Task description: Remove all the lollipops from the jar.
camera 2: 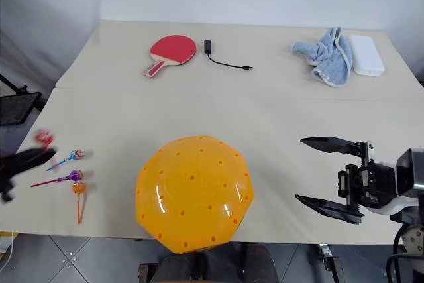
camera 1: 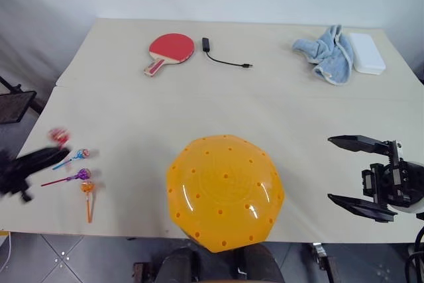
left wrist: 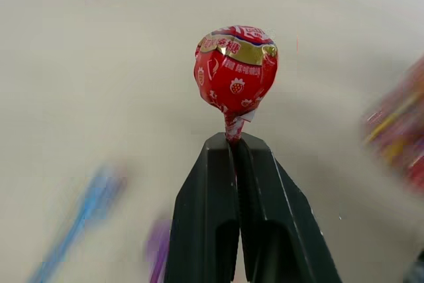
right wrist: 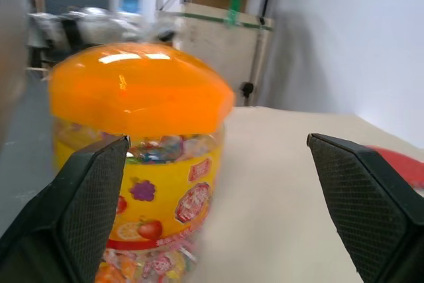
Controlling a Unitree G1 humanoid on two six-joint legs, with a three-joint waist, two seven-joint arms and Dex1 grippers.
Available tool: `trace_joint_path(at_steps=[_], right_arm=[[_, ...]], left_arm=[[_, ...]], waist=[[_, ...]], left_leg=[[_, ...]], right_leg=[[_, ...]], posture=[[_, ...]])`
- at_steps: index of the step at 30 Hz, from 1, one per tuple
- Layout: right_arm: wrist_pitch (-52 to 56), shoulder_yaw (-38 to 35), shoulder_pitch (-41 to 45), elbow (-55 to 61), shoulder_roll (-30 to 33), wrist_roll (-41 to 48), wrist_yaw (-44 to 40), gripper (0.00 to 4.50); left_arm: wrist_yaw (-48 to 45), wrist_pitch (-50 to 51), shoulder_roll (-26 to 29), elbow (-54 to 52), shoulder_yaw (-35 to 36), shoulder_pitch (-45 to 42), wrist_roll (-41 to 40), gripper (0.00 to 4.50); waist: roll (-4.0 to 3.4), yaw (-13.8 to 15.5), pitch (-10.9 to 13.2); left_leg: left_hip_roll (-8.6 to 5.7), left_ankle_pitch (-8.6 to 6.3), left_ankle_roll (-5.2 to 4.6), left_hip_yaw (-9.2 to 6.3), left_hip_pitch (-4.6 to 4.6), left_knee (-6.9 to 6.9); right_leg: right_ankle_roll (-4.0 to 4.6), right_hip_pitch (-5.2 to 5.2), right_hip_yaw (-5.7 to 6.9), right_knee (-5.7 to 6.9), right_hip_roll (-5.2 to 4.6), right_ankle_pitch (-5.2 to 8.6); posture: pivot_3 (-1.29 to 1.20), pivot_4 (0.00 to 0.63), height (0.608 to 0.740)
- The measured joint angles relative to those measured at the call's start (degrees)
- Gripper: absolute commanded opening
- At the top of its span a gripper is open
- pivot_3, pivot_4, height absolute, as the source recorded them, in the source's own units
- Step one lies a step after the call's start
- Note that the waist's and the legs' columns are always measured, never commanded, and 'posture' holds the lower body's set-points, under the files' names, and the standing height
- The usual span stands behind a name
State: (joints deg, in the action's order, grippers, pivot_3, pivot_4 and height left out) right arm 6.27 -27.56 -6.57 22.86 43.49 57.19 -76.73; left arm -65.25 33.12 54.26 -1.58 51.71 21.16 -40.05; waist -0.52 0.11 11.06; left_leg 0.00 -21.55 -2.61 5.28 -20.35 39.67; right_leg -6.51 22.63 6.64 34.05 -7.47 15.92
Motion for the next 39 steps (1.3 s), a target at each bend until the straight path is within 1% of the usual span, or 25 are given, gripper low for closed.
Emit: trace_joint_path(at_steps=[3, 6, 11, 12, 13, 18, 20, 23, 28, 32, 33, 36, 37, 39], right_arm=[[0.83, -0.57, -1.26, 1.50, 0.02, -0.46, 1.53, 4.50], [2.13, -1.63, -3.18, 2.80, 0.28, -1.46, 2.91, 4.50], [2.71, -2.17, -3.87, 2.96, 0.29, -2.58, 3.36, 4.50], [2.66, -2.17, -3.92, 2.82, 0.29, -2.81, 3.06, 4.50], [2.61, -2.17, -3.89, 2.49, 0.28, -3.07, 2.65, 4.50], [1.61, -1.43, -0.87, -0.60, -0.11, -4.49, 0.17, 4.50], [1.33, -0.90, 0.03, -1.43, -0.33, -4.64, -0.58, 4.50], [1.19, 0.22, 1.76, -4.02, -0.42, -5.15, -2.67, 4.50], [0.28, 0.65, 5.78, -9.28, -0.63, -6.38, -5.81, 4.50], [-1.47, 2.01, 8.93, -15.69, -0.39, -8.93, -9.45, 4.50], [-2.05, 2.17, 9.26, -17.18, 0.04, -9.61, -10.11, 4.50], [-3.81, 1.81, 10.99, -21.59, 1.50, -11.91, -10.49, 4.50], [-4.41, 1.26, 11.35, -22.44, 1.63, -12.30, -10.50, 4.50], [-5.28, 0.73, 11.55, -23.05, 1.65, -13.13, -10.42, 4.50]], left_arm=[[-1.01, -0.99, -2.39, -1.84, 2.66, 6.08, 1.32, 0.03], [-1.16, -1.96, -4.46, -5.22, 2.03, 10.50, 3.23, 0.03], [1.95, -2.51, -5.16, -6.76, -1.83, 11.04, 7.09, 0.03], [2.64, -2.70, -5.15, -6.59, -2.64, 10.53, 7.79, 0.50], [3.46, -2.79, -5.15, -6.39, -3.60, 9.55, 8.44, 0.59], [5.13, -3.23, -5.13, -4.55, -7.47, 4.53, 9.11, 2.10], [4.11, -3.26, -4.93, -4.55, -7.77, 4.21, 8.88, 2.67], [-0.24, -4.79, -3.94, -4.65, -7.60, 3.87, 7.55, 3.53], [-4.34, -7.91, -2.64, -5.34, -4.53, 0.94, 5.22, 3.53], [-3.69, -10.59, -2.47, -10.66, -5.18, -3.80, 4.31, 3.53], [-2.96, -11.23, -2.61, -11.71, -5.98, -5.44, 4.28, 3.53], [1.78, -12.60, -4.38, -15.59, -11.37, -13.95, 4.18, 3.53], [3.24, -14.10, -5.00, -15.68, -14.83, -17.87, 4.82, 3.53], [4.10, -15.76, -5.71, -15.13, -18.39, -20.64, 6.27, 3.53]], waist=[[0.02, 0.96, -0.01], [0.00, 1.36, -0.02], [-0.05, 1.15, -0.06], [-0.06, 1.12, -0.07], [-0.08, 1.10, -0.08], [-0.08, 0.91, -0.09], [-0.08, 0.65, -0.09], [-0.08, 0.02, -0.09], [-0.08, -0.20, -0.09], [-0.10, -0.11, -0.09], [-0.12, -0.12, -0.09], [-0.18, 0.00, -0.09], [-0.18, 0.02, -0.09], [-0.19, -0.08, -0.09]], left_leg=[[-0.01, -0.10, -0.01, -0.04, 0.01, 0.00], [-0.03, -0.15, -0.04, -0.03, 0.01, -0.05], [-0.02, -0.15, -0.05, 0.01, 0.06, -0.20], [-0.02, -0.14, -0.05, 0.02, 0.08, -0.25], [-0.02, -0.14, -0.06, 0.04, 0.09, -0.28], [-0.03, -0.10, -0.14, 0.08, 0.07, -0.35], [-0.03, -0.08, -0.19, 0.08, 0.07, -0.36], [-0.03, -0.02, -0.31, 0.08, 0.07, -0.36], [-0.03, 0.00, -0.35, 0.08, 0.09, -0.36], [-0.08, 0.05, -0.39, 0.06, 0.11, -0.35], [-0.08, 0.05, -0.40, 0.06, 0.12, -0.35], [-0.15, 0.13, -0.42, 0.06, 0.13, -0.35], [-0.15, 0.16, -0.39, 0.06, 0.14, -0.35], [-0.16, 0.24, -0.36, 0.08, 0.14, -0.35]], right_leg=[[0.03, -0.02, -0.03, -0.06, -0.09, 0.01], [0.10, -0.01, -0.11, -0.08, -0.15, 0.05], [0.15, 0.05, -0.13, -0.04, -0.15, 0.07], [0.15, 0.07, -0.13, -0.05, -0.15, 0.07], [0.15, 0.09, -0.13, -0.04, -0.15, 0.07], [0.15, 0.15, -0.10, -0.02, -0.12, 0.07], [0.15, 0.15, -0.08, -0.02, -0.11, 0.07], [0.15, 0.15, -0.05, -0.03, -0.10, 0.07], [0.15, 0.12, -0.01, -0.02, -0.10, 0.07], [0.13, 0.06, -0.01, 0.01, -0.14, 0.06], [0.13, 0.06, -0.01, 0.01, -0.15, 0.06], [0.07, 0.02, -0.01, 0.08, -0.20, 0.03], [0.06, 0.02, 0.02, 0.23, -0.17, 0.02], [0.05, 0.02, 0.07, 0.36, -0.10, 0.02]], posture=[[0.00, 0.150, 0.740], [0.00, 0.150, 0.740], [0.00, 0.150, 0.740], [0.00, 0.150, 0.740], [0.00, 0.150, 0.740], [0.00, 0.150, 0.740], [0.00, 0.150, 0.740], [0.00, 0.150, 0.740], [0.00, 0.150, 0.740], [0.00, 0.150, 0.740], [0.00, 0.150, 0.740], [0.00, 0.150, 0.740], [0.00, 0.150, 0.740], [0.00, 0.150, 0.740]])
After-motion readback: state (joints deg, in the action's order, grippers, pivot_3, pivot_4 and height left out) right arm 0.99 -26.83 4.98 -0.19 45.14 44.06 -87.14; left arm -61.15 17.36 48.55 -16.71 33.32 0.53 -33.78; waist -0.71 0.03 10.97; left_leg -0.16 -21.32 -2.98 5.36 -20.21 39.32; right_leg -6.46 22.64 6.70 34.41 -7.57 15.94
